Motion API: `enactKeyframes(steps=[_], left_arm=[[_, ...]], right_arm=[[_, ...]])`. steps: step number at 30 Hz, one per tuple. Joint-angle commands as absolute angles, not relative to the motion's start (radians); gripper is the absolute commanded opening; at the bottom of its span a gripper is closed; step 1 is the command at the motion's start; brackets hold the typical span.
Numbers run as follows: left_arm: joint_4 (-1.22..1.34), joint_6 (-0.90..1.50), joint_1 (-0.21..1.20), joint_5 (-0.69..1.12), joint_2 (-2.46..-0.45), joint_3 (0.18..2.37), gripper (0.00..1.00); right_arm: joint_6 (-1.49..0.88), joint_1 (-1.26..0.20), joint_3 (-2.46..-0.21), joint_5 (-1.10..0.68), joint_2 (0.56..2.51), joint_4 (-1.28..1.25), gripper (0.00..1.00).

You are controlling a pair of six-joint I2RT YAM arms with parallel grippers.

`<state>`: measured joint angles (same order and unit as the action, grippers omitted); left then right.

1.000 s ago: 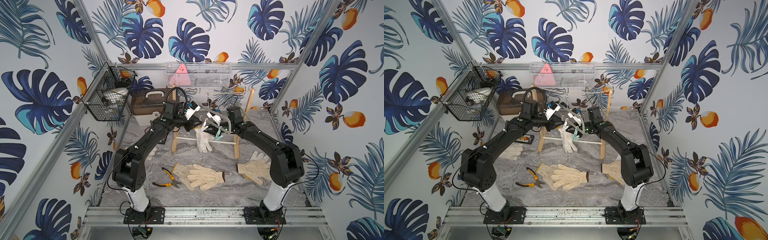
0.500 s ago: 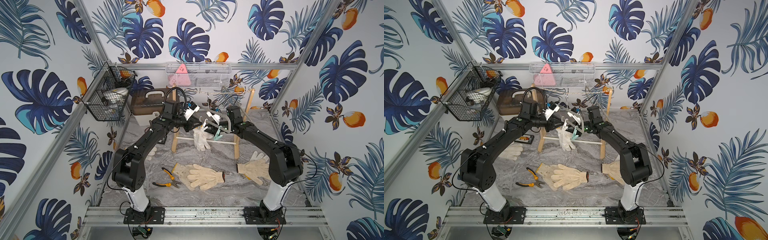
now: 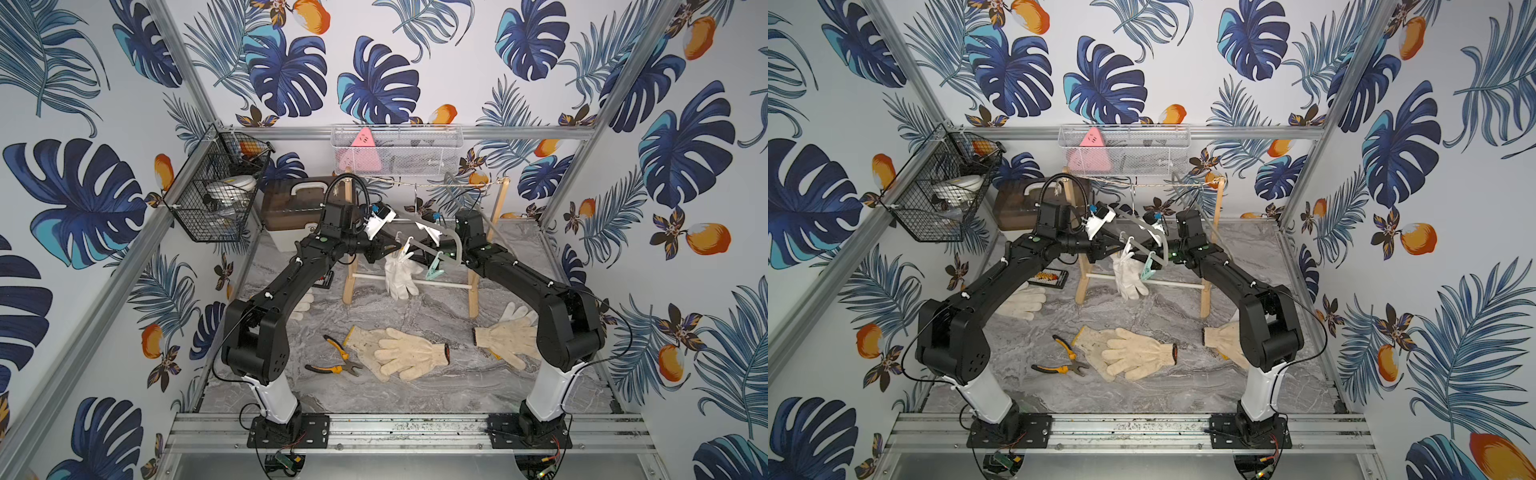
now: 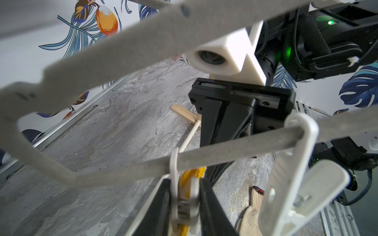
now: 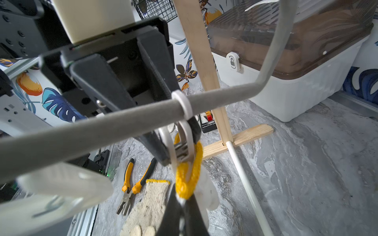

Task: Clip the gloves onto a hanger to dry
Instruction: Clamp the glove onto the hanger.

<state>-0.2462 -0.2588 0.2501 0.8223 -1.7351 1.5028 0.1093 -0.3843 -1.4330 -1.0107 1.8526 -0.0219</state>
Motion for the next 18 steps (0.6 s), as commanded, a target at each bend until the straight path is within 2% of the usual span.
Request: enactKeyframes(steps=[1,7,11,16,18], left_arm=[[-0.214,-0.254,0.249,0.845,-1.73,1.5,0.26],[-0.19,-0.236,0.248,0.851,-1.744,1.496,0.3],[-0.181,-0.237,0.248,0.84,-1.74,1.494,0.36],[-0.176,-0.233,0.249,0.829,-1.733,1.492,0.5],[-0.176,-0.233,0.247,0.825,-1.728,1.49,0.6]], right_arm=[[0.083,-0.382,-1.435,-1.043,1.844,-0.076,0.0],[0.057,-0.382,-1.422,-1.049,1.839,-0.104,0.0],[0.075,-0.381,-1.431,-1.044,1.843,-0.075,0.0],[0.11,-0.382,-1.45,-1.025,1.851,-0.026,0.0],[0.122,-0.382,-1.458,-1.015,1.852,-0.009,0.0]])
